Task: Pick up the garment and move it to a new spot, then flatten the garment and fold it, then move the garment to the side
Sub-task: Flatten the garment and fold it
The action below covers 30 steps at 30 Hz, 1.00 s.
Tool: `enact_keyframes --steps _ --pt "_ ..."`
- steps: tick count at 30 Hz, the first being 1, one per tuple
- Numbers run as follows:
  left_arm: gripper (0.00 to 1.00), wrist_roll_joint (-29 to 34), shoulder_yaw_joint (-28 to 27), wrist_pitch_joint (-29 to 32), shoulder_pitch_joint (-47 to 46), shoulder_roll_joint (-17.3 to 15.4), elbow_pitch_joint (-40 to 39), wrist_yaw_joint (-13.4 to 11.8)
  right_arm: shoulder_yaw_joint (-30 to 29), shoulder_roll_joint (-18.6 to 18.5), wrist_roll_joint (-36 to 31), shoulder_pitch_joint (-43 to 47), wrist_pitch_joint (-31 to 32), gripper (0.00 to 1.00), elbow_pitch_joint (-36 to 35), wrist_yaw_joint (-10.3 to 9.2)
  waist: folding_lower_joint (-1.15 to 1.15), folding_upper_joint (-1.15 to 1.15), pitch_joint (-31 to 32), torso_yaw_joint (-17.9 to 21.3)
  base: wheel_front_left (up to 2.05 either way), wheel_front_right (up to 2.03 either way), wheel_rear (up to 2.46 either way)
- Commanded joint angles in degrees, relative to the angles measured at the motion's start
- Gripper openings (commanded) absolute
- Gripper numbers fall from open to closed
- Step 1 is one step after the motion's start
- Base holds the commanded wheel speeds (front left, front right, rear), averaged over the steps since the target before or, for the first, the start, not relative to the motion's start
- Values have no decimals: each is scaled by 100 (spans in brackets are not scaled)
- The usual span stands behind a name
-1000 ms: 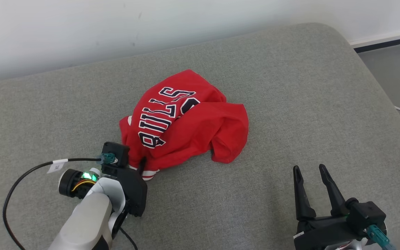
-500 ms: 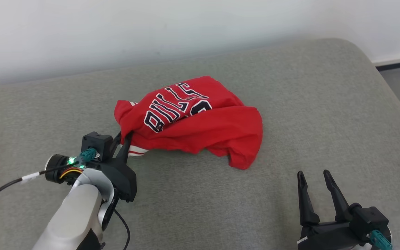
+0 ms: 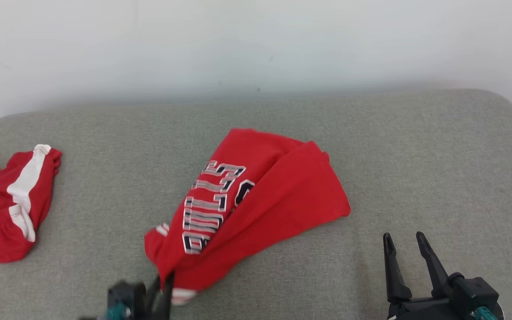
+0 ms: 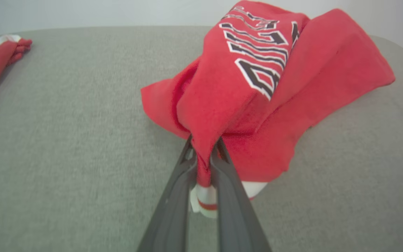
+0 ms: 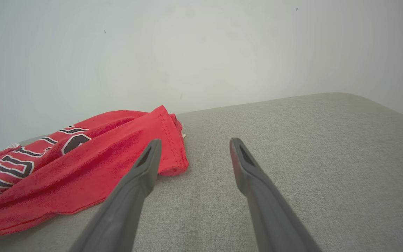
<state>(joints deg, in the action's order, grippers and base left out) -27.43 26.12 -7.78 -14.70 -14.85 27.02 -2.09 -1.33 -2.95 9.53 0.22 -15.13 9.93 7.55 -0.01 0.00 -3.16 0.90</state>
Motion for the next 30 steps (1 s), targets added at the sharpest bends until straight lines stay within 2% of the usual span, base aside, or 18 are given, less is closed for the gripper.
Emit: enact_keyframes --steps 1,7,9,10,19,30 --pt "0 -71 17 51 323 45 -190 -78 -7 14 5 49 -3 100 -9 -13 1 0 81 -117 0 0 0" --pt "0 -237 211 198 1199 289 -576 -308 21 14 -42 67 -3 100 37 -13 1 0 149 -166 0 0 0" --pt "75 -115 299 144 1255 324 -608 -351 29 14 -65 79 -3 100 54 -13 1 0 192 -181 0 0 0" --pt "100 -137 306 82 1263 363 -649 -384 32 16 -73 86 -3 100 59 -13 1 0 206 -188 0 0 0" --pt "100 125 99 -436 1225 165 -1427 -673 -3 14 -77 159 -3 100 56 -13 1 0 321 -220 0 0 0" --pt "100 520 -660 -730 1273 -474 -2205 -1059 -26 12 -121 165 -3 100 60 -13 1 0 349 -180 0 0 0"
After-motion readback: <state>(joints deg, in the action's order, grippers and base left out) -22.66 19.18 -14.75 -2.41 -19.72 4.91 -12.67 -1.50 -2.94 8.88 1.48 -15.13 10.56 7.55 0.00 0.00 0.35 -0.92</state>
